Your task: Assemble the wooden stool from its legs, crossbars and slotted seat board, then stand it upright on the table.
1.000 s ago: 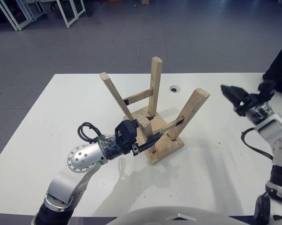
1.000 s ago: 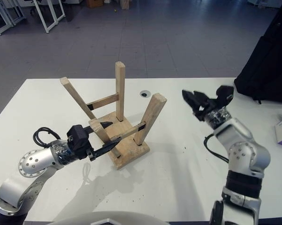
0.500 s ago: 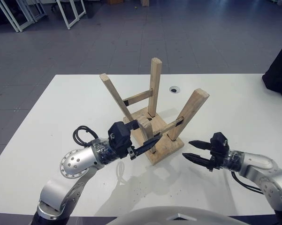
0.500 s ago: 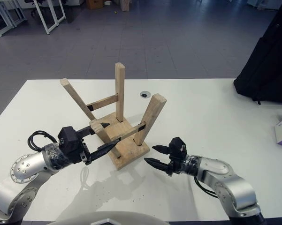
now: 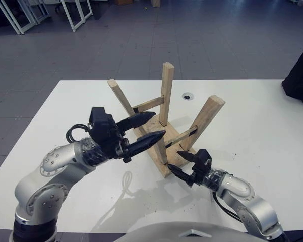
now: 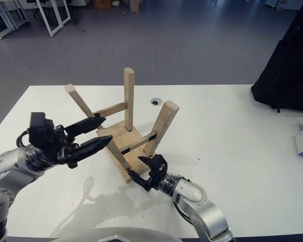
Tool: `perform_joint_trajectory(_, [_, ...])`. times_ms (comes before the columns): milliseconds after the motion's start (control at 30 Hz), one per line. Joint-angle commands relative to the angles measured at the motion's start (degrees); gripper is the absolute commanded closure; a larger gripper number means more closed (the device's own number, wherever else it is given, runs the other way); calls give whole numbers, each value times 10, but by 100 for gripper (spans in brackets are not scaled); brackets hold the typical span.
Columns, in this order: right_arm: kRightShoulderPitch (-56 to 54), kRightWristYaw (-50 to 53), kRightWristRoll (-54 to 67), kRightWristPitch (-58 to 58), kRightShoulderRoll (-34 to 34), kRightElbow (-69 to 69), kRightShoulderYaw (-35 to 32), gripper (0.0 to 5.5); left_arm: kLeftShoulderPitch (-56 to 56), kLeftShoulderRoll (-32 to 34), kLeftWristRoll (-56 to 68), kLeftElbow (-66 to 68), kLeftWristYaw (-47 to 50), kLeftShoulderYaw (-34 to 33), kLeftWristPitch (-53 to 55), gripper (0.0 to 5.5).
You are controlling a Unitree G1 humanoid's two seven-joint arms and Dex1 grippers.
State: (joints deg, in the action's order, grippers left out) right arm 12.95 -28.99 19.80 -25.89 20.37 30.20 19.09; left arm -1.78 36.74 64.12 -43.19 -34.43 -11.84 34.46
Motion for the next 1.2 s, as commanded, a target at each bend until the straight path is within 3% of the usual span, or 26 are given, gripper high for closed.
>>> perform_joint_trajectory(33, [-8, -2, -8, 8, 4, -4, -7, 222, -19, 28, 40, -7, 17, -6, 37, 256])
perform_joint_trajectory(400, [-22, -29, -1, 4, 23, -8, -24, 222, -83, 45, 99, 2, 31, -42, 55, 256])
perform_joint_trajectory(833, [-47, -55, -8, -20, 40, -15, -7, 222, -10, 20, 42, 28, 50, 96, 64, 256])
perform_joint_trajectory(1200, [-116, -56, -33, 3, 1, -82, 9, 222, 38, -2, -17, 69, 44, 134, 43, 256])
